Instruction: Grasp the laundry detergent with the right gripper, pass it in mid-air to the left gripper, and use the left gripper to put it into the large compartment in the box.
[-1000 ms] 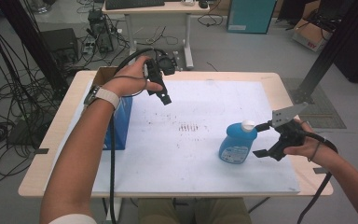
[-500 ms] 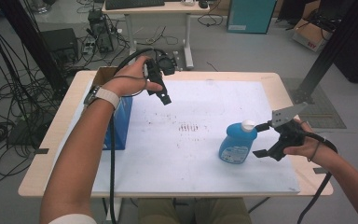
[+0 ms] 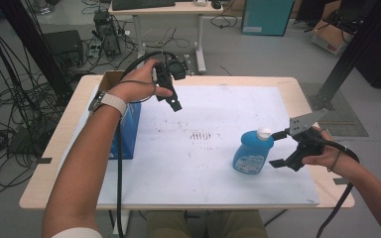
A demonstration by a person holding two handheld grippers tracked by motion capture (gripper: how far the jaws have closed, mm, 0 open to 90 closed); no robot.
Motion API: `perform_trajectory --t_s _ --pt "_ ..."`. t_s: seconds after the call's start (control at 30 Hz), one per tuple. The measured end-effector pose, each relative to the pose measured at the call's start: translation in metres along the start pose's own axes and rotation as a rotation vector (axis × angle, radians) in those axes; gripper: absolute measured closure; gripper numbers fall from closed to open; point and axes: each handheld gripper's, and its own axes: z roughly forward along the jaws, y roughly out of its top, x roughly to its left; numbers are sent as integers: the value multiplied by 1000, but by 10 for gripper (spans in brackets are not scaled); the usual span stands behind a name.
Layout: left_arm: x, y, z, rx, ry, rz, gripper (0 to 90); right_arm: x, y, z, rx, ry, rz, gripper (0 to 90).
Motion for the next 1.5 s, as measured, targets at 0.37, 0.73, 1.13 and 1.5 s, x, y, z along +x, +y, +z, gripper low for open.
perform_trajectory --t_s 0.37,0.73,1.13,1.5 --pt "0 0 1 -7 -1 -10 79 0 0 0 -2 1 3 62" --pt "1 -1 0 -4 -2 -6 79 0 0 -1 -5 -5 3 62" --pt "1 -1 1 -7 7 -5 79 0 1 -1 -7 -9 3 62" --pt "1 -1 0 -6 4 -7 79 1 0 -1 2 -5 2 62"
